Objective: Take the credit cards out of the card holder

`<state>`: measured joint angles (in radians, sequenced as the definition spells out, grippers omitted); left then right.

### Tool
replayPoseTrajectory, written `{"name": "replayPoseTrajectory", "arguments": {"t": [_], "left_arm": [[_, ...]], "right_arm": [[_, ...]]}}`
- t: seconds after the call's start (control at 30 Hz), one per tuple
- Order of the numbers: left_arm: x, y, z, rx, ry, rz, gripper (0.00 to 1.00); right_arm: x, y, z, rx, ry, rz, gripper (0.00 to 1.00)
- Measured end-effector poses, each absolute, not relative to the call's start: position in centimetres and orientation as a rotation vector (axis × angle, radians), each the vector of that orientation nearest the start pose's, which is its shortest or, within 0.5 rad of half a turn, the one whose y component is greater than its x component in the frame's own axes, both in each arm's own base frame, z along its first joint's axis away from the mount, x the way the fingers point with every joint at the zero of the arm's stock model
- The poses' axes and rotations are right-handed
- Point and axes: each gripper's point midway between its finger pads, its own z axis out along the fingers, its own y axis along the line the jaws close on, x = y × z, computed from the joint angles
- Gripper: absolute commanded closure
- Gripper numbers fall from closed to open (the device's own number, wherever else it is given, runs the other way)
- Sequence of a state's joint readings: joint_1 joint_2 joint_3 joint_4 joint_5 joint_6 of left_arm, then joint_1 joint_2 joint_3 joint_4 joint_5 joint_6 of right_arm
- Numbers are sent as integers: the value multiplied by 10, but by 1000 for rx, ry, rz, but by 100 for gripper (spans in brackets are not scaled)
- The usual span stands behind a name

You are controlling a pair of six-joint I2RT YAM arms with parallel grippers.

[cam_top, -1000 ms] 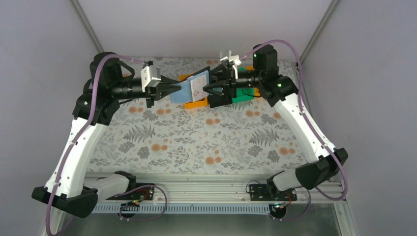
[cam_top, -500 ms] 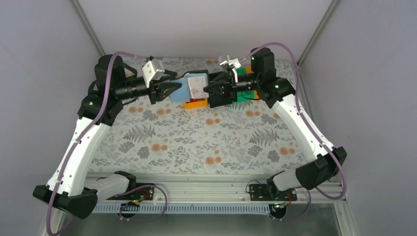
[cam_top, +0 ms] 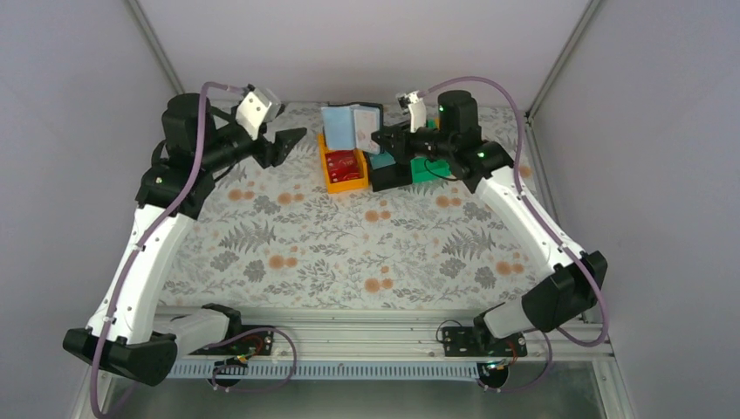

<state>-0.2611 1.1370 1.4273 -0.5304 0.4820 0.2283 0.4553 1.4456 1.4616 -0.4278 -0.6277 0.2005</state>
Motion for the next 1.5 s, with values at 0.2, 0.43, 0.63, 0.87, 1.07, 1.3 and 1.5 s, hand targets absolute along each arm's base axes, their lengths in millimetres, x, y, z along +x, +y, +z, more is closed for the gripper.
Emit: {"name": "replayPoseTrajectory", "arguments": {"t": [0.2,0.43,0.63,0.87,1.07,1.3,1.5], "left_arm": [[283,-201,424,848,1575,-778,54],[284,-215,363,784,1767,-997,51],[282,-215,360,772,1783,-1017,56],[272,-211,371,792,1742,-1002,60],[262,-215,379,836,1696,-1051,56],[262,-219,386,829,1676,-1130,96],[262,-217,390,840,1654,-1131,98]], "right_arm": [[355,283,334,-572,2026,980,96],[314,323,345,-799,1929,1110,96],[281,341,353,-978,1834,1208,96],[268,341,364,-1063,1746,1236,96],[258,341,372,-1113,1689,1272,96],[254,342,377,-1144,1645,1295,96],[253,339,380,-1148,1628,1307,96]]}}
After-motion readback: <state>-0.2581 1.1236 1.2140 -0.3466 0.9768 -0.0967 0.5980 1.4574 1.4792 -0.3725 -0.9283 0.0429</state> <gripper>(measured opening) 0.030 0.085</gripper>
